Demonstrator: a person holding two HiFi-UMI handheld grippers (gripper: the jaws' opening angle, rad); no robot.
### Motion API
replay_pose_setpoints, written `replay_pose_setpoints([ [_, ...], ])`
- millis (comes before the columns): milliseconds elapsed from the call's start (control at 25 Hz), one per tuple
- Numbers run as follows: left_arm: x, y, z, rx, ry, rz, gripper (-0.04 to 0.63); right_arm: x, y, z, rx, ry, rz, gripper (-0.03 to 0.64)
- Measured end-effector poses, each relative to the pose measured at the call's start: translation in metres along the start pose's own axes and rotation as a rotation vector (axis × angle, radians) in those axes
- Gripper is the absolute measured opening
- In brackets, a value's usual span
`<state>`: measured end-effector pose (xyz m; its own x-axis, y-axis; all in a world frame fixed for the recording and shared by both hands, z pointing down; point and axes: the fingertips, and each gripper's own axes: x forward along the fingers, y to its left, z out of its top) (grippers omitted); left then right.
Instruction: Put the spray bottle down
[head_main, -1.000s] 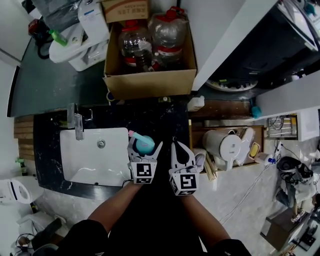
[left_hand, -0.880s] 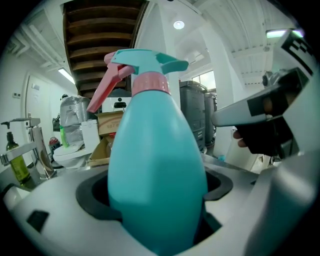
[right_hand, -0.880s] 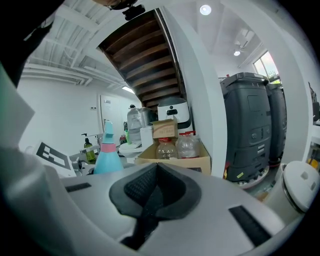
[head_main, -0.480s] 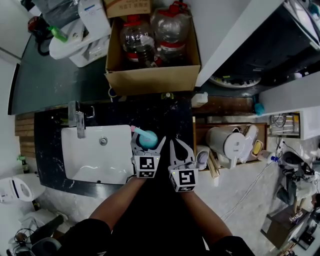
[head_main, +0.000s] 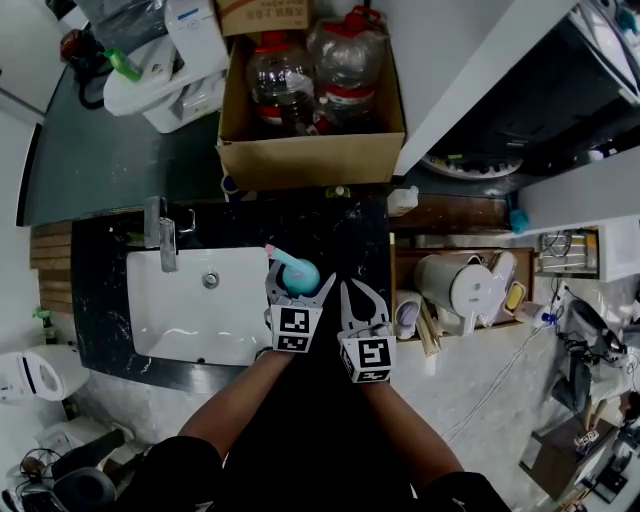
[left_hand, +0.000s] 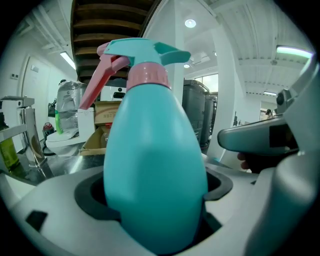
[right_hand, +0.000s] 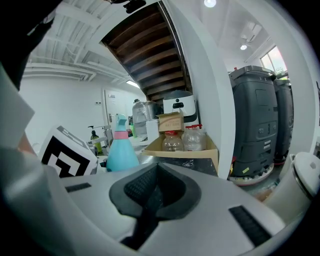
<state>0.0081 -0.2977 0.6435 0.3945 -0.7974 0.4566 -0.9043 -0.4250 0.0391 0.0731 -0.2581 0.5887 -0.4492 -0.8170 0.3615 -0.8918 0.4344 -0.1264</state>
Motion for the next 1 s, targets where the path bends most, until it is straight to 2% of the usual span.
replay_pose_setpoints([
  [680, 0.013, -0.009, -0.007, 0.067, 0.029, -0.041, 0.474, -0.017, 0.002, -0.004, 0.023, -0.023, -0.006, 0.015],
  [1000, 0.010, -0.010, -0.013, 0.041, 0.070, -0.064, 0.492, -0.018, -0.004, -0.002, 0.018, -0.023, -0.009, 0.015],
])
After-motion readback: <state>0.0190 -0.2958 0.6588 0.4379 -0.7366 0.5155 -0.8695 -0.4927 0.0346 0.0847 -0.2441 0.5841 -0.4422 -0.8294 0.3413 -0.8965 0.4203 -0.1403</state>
